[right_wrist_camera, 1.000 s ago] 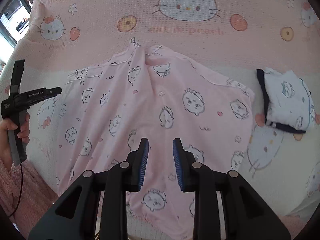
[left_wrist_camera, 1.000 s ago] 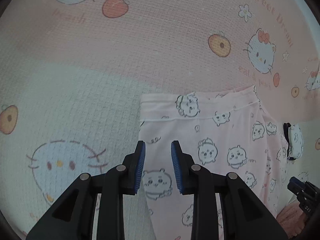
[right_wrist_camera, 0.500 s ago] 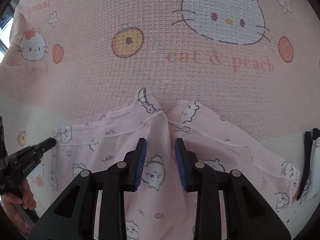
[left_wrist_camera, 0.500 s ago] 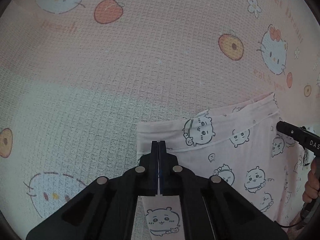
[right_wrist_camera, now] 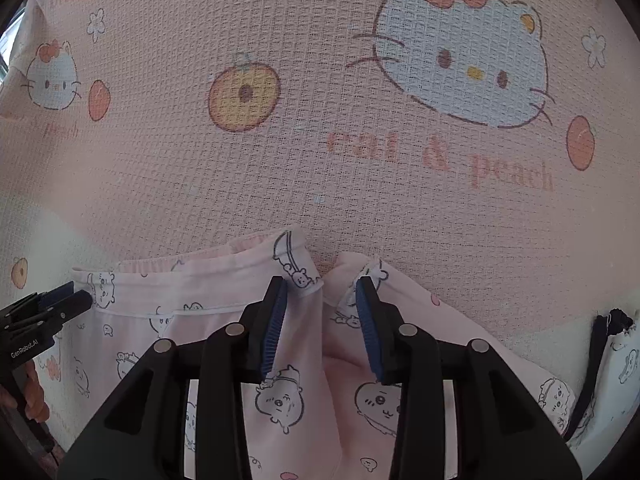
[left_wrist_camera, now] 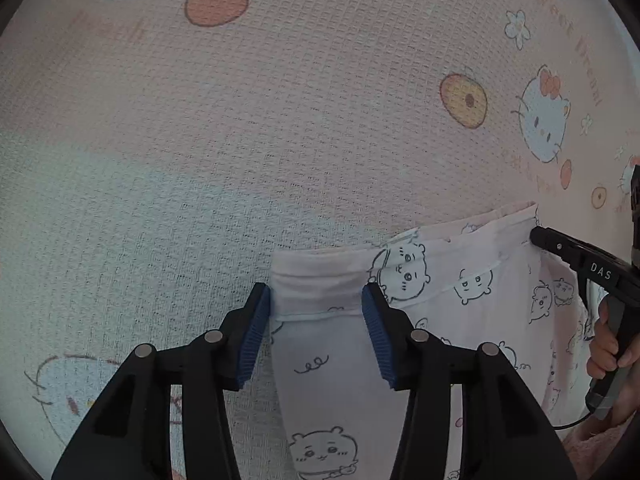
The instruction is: Fold clothes
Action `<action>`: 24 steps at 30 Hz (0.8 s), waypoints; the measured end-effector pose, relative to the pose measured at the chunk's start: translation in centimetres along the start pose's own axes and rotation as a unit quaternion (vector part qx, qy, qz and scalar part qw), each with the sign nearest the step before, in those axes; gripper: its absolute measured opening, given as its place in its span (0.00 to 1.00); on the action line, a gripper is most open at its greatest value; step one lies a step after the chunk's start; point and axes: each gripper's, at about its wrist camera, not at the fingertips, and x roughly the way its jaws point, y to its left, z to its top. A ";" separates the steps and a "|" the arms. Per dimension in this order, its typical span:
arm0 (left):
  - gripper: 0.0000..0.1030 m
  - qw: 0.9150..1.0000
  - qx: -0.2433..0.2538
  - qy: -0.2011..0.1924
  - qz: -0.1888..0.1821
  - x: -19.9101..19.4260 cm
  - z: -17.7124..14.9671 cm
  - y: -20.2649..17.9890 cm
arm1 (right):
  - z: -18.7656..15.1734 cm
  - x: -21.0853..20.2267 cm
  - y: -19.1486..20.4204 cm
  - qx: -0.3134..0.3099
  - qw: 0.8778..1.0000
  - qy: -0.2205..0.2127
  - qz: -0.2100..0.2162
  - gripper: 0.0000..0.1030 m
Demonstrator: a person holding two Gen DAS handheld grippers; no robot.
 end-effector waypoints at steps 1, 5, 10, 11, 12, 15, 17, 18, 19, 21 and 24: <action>0.27 1.000 0.013 -0.004 0.014 0.2 -0.1 -0.4 | 0.1 0.0 0.0 -0.001 1.000 0.000 -0.001 0.36; 0.07 1.000 0.016 -0.012 0.016 -0.4 0.0 -0.5 | 0.6 -0.2 -0.1 -0.004 1.000 0.001 -0.005 0.36; 0.07 0.999 0.022 -0.030 0.023 -3.2 0.5 0.8 | 1.5 -1.6 -1.2 0.013 1.000 -0.016 -0.015 0.36; 0.07 0.999 0.022 -0.033 0.025 -3.6 0.5 1.0 | 1.9 -1.6 -1.4 0.015 1.000 -0.017 -0.019 0.36; 0.07 0.999 0.022 -0.033 0.025 -4.1 0.5 1.2 | 2.1 -1.6 -1.8 0.017 0.999 -0.016 -0.024 0.37; 0.07 0.999 0.029 -0.036 0.020 -5.1 0.3 0.8 | 1.8 -1.3 -1.8 0.001 1.000 -0.014 -0.022 0.37; 0.07 0.999 0.034 -0.039 0.018 -6.4 -0.5 0.8 | 1.7 -0.4 -0.9 -0.028 0.999 -0.009 -0.016 0.44; 0.07 0.999 0.034 -0.037 0.019 -7.0 -0.8 1.2 | 1.4 0.3 -0.3 -0.047 0.999 0.003 -0.014 0.46; 0.07 0.999 0.034 -0.035 0.021 -7.6 -1.0 1.8 | 1.0 1.1 0.4 -0.068 0.997 0.018 -0.011 0.46; 0.07 0.998 0.035 -0.026 0.042 -7.1 -0.9 2.3 | 0.2 2.5 1.5 -0.100 0.994 0.047 -0.021 0.45; 0.07 0.995 0.048 -0.012 0.090 -5.5 -0.5 2.9 | -0.7 2.9 1.9 -0.130 0.988 0.038 -0.080 0.46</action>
